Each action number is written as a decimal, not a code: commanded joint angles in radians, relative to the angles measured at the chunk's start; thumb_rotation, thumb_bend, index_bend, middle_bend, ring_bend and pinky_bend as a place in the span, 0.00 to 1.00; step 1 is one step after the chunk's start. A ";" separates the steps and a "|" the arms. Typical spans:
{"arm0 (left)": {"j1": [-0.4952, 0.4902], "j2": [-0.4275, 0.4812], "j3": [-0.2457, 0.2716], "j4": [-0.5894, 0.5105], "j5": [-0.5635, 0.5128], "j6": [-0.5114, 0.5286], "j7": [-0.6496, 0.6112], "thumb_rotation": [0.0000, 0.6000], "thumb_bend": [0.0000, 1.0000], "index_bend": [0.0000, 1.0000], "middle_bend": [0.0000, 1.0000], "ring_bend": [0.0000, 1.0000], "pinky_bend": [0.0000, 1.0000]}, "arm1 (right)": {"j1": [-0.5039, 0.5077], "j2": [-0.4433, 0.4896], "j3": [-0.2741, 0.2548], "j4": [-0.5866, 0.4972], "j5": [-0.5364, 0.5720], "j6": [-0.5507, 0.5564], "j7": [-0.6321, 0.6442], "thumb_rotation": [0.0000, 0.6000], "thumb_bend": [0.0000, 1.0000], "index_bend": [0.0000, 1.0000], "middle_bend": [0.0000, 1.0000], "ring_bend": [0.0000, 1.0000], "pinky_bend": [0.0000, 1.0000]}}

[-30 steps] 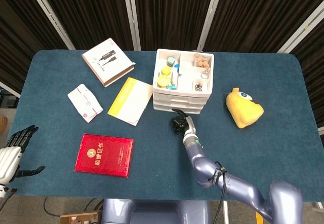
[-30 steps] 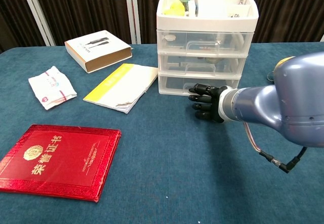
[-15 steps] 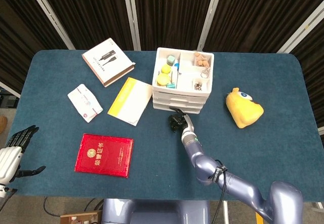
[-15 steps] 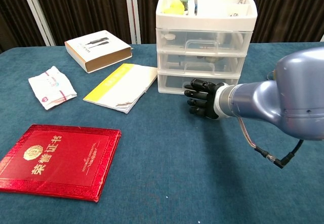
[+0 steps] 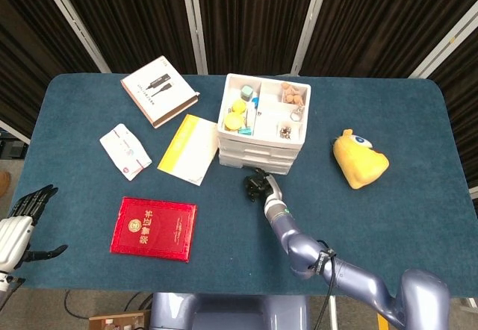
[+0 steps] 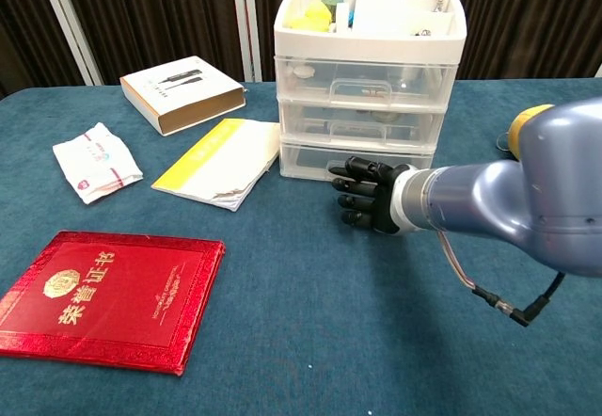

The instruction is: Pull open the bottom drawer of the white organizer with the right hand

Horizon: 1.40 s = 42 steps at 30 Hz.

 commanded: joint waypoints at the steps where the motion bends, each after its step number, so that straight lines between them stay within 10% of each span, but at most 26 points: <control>1: 0.001 0.000 0.001 -0.001 0.001 0.001 0.000 1.00 0.01 0.00 0.00 0.00 0.00 | -0.019 0.010 -0.015 -0.027 -0.012 0.003 0.004 1.00 0.92 0.37 0.79 0.81 0.90; 9: 0.003 -0.001 0.003 -0.001 0.005 0.005 0.003 1.00 0.01 0.00 0.00 0.00 0.00 | -0.076 0.032 -0.057 -0.111 -0.063 0.017 0.018 1.00 0.92 0.35 0.79 0.81 0.88; 15: 0.004 -0.003 0.003 0.000 0.006 0.009 0.006 1.00 0.01 0.00 0.00 0.00 0.00 | -0.103 0.051 -0.118 -0.171 -0.133 0.030 -0.007 1.00 0.89 0.01 0.76 0.78 0.84; 36: 0.014 -0.009 0.001 0.012 0.019 0.037 -0.001 1.00 0.01 0.00 0.00 0.00 0.00 | -0.224 0.200 -0.298 -0.538 -0.509 0.265 -0.170 1.00 0.86 0.00 0.73 0.76 0.82; 42: 0.016 -0.012 0.002 0.014 0.019 0.039 0.009 1.00 0.01 0.00 0.00 0.00 0.00 | -0.118 0.280 -0.276 -0.506 -0.351 0.303 -0.402 1.00 0.86 0.00 0.73 0.76 0.82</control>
